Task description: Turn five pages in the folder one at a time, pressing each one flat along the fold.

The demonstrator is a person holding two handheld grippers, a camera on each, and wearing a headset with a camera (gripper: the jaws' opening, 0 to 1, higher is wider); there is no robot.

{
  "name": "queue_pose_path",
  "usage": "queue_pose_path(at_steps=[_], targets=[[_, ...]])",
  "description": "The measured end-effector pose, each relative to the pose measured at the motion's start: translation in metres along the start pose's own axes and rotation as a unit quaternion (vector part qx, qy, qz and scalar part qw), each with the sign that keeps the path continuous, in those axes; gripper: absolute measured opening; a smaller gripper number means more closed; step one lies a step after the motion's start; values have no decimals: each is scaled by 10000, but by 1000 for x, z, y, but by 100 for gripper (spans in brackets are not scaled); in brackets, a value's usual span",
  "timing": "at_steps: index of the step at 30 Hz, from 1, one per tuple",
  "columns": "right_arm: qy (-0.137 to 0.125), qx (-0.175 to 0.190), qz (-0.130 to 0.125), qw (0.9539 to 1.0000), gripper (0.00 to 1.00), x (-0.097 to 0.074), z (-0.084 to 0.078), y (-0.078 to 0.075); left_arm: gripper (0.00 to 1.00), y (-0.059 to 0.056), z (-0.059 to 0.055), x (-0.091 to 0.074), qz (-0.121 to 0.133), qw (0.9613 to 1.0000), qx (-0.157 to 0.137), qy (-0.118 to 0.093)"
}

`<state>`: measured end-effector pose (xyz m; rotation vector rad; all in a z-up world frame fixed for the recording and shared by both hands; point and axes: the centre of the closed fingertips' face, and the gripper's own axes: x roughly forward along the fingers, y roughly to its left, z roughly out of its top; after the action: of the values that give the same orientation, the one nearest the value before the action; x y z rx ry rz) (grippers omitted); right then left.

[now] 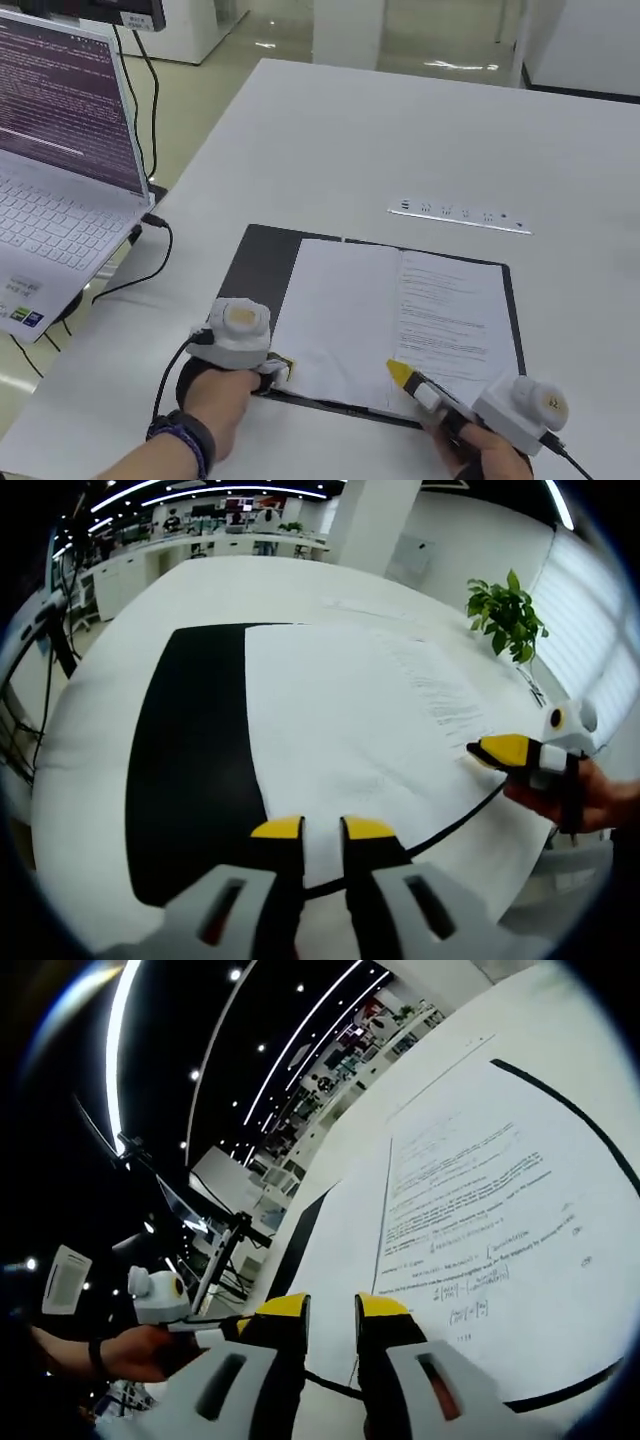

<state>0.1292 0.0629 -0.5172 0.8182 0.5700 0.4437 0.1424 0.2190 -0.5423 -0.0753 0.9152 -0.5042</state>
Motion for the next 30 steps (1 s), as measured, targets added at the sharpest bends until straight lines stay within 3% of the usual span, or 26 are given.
queue_pose_path(at_steps=[10, 12, 17, 25, 30], targets=[[-86, -91, -100, 9999, 22, -15, 12, 0, 21, -10, 10, -18, -63, 9998, 33, -187], [-64, -105, -100, 9999, 22, -17, 13, -2, 24, -16, 10, -21, -182, 9995, 186, -181], [60, -295, -108, 9995, 30, -27, 19, -1, 28, -20, 4, -30, -197, 9984, 505, -158], [188, -972, -97, 9950, 36, -46, 37, -1, 36, -27, 5, -47, -279, 9954, 896, -197], [285, -1510, -142, 9880, 40, -60, 45, 4, 39, -30, 13, -59, -304, 9934, 1053, -328]])
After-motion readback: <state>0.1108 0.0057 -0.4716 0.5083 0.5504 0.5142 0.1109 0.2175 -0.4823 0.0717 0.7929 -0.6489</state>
